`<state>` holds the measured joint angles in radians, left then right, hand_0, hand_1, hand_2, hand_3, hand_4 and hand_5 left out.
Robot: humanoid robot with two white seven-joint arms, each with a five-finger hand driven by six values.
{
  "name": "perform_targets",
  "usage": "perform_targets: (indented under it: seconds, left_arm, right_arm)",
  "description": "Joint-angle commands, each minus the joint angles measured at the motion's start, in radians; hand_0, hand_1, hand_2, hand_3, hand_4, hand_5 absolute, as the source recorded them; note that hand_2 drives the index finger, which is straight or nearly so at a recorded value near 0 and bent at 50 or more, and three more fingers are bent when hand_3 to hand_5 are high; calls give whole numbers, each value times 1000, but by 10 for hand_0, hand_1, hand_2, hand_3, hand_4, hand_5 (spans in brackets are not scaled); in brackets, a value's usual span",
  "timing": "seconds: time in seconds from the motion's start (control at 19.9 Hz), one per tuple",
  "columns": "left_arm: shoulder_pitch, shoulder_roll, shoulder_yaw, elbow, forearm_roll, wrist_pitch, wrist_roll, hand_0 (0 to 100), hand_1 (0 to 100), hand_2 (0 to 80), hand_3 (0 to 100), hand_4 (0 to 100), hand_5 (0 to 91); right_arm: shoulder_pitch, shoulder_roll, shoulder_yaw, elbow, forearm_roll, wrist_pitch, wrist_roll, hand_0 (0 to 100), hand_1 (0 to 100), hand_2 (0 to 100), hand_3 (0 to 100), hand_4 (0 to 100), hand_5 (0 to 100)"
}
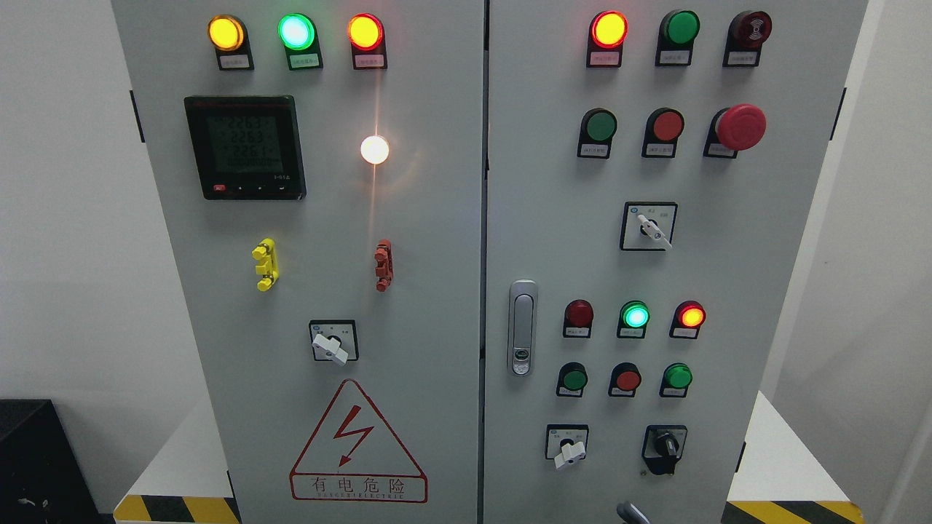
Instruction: Press green start button
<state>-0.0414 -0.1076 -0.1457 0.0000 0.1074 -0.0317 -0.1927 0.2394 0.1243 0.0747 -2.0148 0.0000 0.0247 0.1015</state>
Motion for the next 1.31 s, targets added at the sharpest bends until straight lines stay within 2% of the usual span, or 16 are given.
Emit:
perform_targets:
  seconds: [0.0, 0.6, 0.65, 0.7, 0.75, 0.81, 1.01, 1.11, 1.16, 1.26]
  left_arm:
    - [0, -1, 0, -28, 0, -1, 4, 120, 556, 0, 0, 0, 0]
    - [0, 0, 0, -28, 0, -1, 4, 120, 556, 0, 0, 0, 0]
    - [0, 0, 0, -28, 0, -1, 6, 120, 556, 0, 0, 0, 0]
    - [0, 0, 0, -28, 0, -1, 6, 120, 556, 0, 0, 0, 0]
    - [0, 0, 0, -28, 0, -1, 4, 120, 556, 0, 0, 0, 0]
    - [0, -1, 0, -28, 0, -1, 4, 120, 556, 0, 0, 0, 0]
    - [0, 0, 0, -28, 0, -1, 4, 120, 556, 0, 0, 0, 0]
    - [0, 0, 0, -28, 0, -1, 4, 120, 556, 0, 0, 0, 0]
    - [0, 0, 0, -28, 0, -1, 4, 120, 556, 0, 0, 0, 0]
    - [0, 0, 0, -28, 0, -1, 6, 120, 556, 0, 0, 0, 0]
  right_arm:
    - [-2, 0, 1, -5, 11, 0, 3, 0, 74, 0, 0, 0, 0]
    - [-3, 1, 5, -5, 18, -6, 4, 0, 76, 0, 0, 0, 0]
    - [-5, 1, 5, -5, 21, -15, 3, 0, 177, 0, 87, 0, 0]
    - [-6, 0, 5, -5, 28, -34, -2, 0, 185, 0, 98, 0, 0]
    - [-6, 0, 5, -5, 34, -58, -2, 0, 273, 0, 229, 151, 0]
    - [-6, 0, 5, -7, 52, -77, -5, 0, 299, 0, 309, 274, 50]
    - [-17, 1, 5, -16, 225, -132, -25, 0, 310, 0, 496, 469, 399]
    - [-25, 1, 8, -16, 311, -149, -57, 0, 308, 0, 572, 558, 513]
    - [-31, 3, 10, -16, 357, -150, -68, 0, 310, 0, 617, 621, 607]
    - [-43, 3, 11, -22, 446, -150, -81, 0, 313, 0, 668, 680, 720]
